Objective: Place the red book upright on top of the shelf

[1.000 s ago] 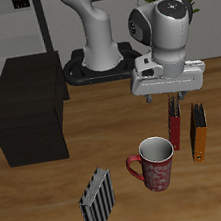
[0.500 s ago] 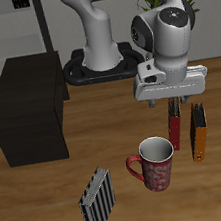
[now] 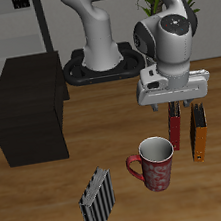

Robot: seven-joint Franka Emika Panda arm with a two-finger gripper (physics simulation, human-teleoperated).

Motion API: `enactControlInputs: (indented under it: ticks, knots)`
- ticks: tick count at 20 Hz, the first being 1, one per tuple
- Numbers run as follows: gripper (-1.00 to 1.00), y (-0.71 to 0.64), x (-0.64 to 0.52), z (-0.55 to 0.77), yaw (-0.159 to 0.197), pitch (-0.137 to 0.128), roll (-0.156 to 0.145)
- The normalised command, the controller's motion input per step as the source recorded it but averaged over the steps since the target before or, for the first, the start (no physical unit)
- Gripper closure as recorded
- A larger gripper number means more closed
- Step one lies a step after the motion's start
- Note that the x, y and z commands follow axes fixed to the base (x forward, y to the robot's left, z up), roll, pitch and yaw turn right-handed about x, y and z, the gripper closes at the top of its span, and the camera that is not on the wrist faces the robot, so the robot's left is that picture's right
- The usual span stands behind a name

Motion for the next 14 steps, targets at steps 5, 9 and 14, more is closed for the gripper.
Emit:
enactControlInputs:
  ticks: [5,9,14]
  knots:
    - [1.00,-0.02,0.00,-0.18,0.000,0.033,0.008]
    - [1.00,-0.06,0.04,-0.11,-0.019,0.035,0.010]
    - [1.00,-0.05,0.01,-0.03,-0.001,0.006,-0.001]
